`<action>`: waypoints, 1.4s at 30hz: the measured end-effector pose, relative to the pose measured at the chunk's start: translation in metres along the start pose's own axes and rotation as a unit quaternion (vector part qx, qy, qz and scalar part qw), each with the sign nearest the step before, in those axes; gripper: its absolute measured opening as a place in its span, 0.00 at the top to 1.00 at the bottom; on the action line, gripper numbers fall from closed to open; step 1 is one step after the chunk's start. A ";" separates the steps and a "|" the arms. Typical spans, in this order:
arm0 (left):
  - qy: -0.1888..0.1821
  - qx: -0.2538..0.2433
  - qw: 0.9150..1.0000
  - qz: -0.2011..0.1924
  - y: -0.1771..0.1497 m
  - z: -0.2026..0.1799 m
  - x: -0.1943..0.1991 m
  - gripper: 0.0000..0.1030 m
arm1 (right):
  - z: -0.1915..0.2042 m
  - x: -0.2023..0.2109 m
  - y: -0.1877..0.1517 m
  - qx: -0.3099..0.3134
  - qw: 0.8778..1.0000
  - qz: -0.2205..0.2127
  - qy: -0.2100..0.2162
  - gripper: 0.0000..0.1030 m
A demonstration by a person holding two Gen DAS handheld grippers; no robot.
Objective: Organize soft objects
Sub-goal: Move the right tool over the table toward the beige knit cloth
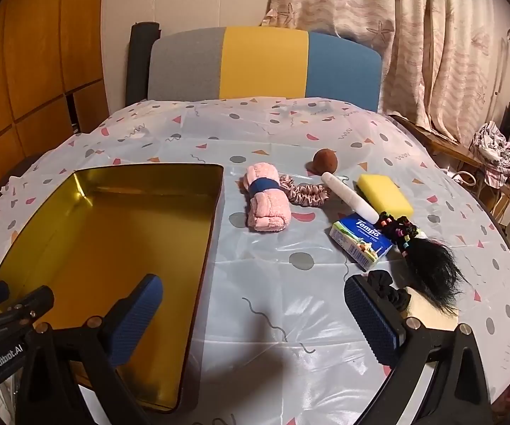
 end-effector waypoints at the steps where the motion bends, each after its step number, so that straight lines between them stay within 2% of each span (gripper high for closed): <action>1: 0.001 -0.002 1.000 -0.001 0.000 0.000 0.001 0.30 | 0.000 0.000 0.000 0.001 1.000 -0.001 0.001 0.00; 14: 0.004 -0.007 1.000 -0.007 -0.001 -0.006 0.006 0.30 | 0.000 -0.002 -0.003 -0.001 1.000 0.006 0.000 0.00; 25: 0.008 -0.011 1.000 -0.006 -0.003 -0.013 0.006 0.30 | -0.012 0.005 0.002 -0.014 1.000 -0.007 -0.001 0.00; 31: -0.005 -0.038 0.999 -0.009 -0.006 -0.034 0.012 0.30 | -0.024 0.008 -0.001 -0.024 1.000 -0.009 -0.018 0.00; 36: -0.020 -0.069 0.997 -0.020 -0.008 -0.059 0.019 0.30 | -0.046 0.014 -0.009 -0.030 0.998 -0.011 -0.050 0.00; 42: -0.023 -0.076 0.996 -0.028 -0.008 -0.069 0.027 0.30 | -0.069 0.019 -0.017 -0.047 0.997 -0.006 -0.066 0.00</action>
Point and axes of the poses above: each gripper's, at about its wrist camera, not at the fingertips, and x roughly against the way its jaws point, z to its left, y to its top, the point moved 2 cm from there along -x, roughly the way its jaws point, and after that the axes turned 13 degrees about z, right-handed, at the moved point
